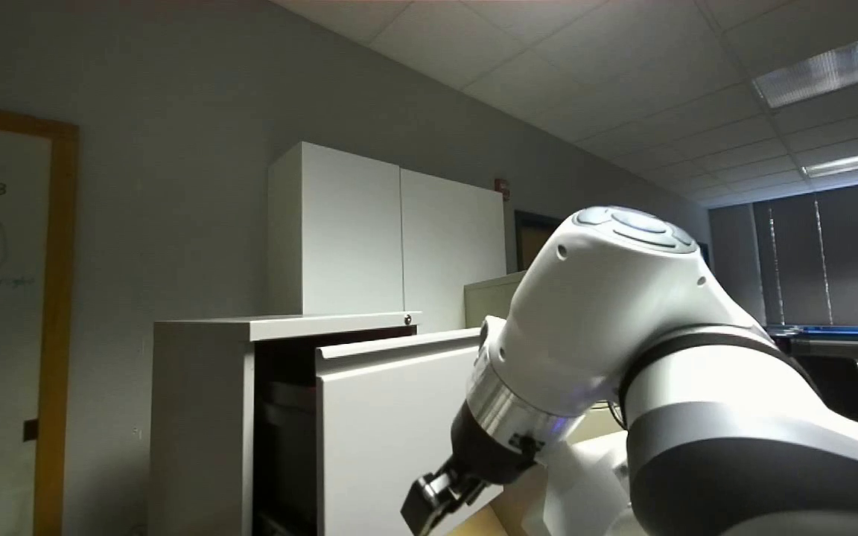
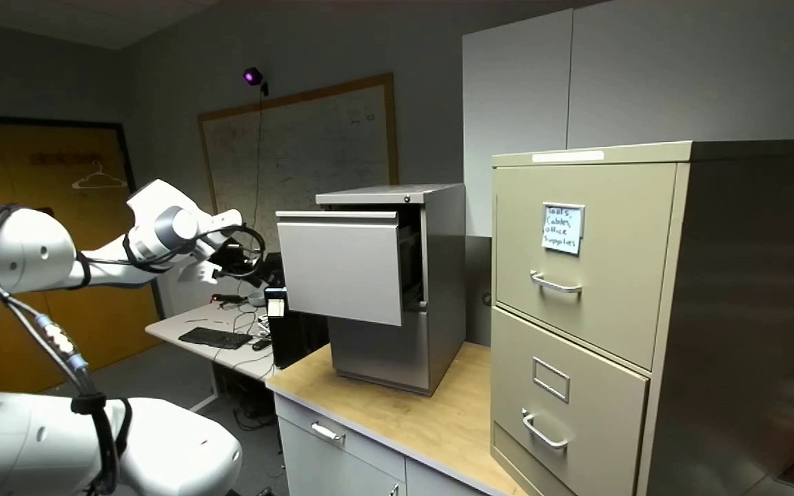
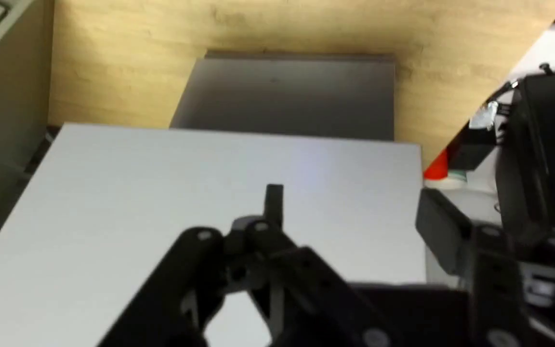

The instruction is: Close the top drawer of the cabinet on the left

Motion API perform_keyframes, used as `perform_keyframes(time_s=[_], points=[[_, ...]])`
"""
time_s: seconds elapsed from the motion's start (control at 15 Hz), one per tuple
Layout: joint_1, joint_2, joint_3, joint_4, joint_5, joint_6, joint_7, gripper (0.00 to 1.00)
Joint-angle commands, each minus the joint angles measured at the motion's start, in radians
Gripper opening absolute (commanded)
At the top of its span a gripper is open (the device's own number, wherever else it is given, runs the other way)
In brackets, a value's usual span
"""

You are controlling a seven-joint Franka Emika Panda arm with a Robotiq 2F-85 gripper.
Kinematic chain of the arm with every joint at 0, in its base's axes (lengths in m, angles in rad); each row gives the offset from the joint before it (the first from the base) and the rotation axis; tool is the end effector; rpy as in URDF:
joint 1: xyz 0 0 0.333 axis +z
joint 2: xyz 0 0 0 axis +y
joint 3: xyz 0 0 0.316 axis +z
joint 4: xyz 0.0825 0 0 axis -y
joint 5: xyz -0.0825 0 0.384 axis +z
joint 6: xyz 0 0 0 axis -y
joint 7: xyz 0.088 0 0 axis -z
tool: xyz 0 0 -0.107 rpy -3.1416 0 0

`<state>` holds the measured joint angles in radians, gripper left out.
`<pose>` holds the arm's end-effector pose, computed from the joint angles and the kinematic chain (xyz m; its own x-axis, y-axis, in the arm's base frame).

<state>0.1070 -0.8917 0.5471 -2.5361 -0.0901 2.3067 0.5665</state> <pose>0.2659 0.2521 0.5714 0.7400 0.1138 0.6629 0.0153 -0.9882 0.1526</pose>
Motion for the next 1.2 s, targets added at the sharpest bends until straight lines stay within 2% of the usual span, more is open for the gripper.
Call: perform_keyframes(time_s=[0.0,0.27,0.4,0.73,0.93,1.13], points=[[-0.065,-0.021,0.038,0.051,-0.076,0.136,0.008,0.43],[-0.171,-0.02,0.061,0.039,-0.131,0.429,-0.009,0.11],[-0.257,-0.022,0.087,0.038,-0.135,0.573,-0.004,0.0],[-0.452,0.002,0.164,0.063,-0.053,0.798,-0.03,0.0],[-0.516,0.037,0.204,0.087,0.027,0.854,-0.048,0.0],[-0.54,0.082,0.231,0.109,0.103,0.868,-0.051,0.0]])
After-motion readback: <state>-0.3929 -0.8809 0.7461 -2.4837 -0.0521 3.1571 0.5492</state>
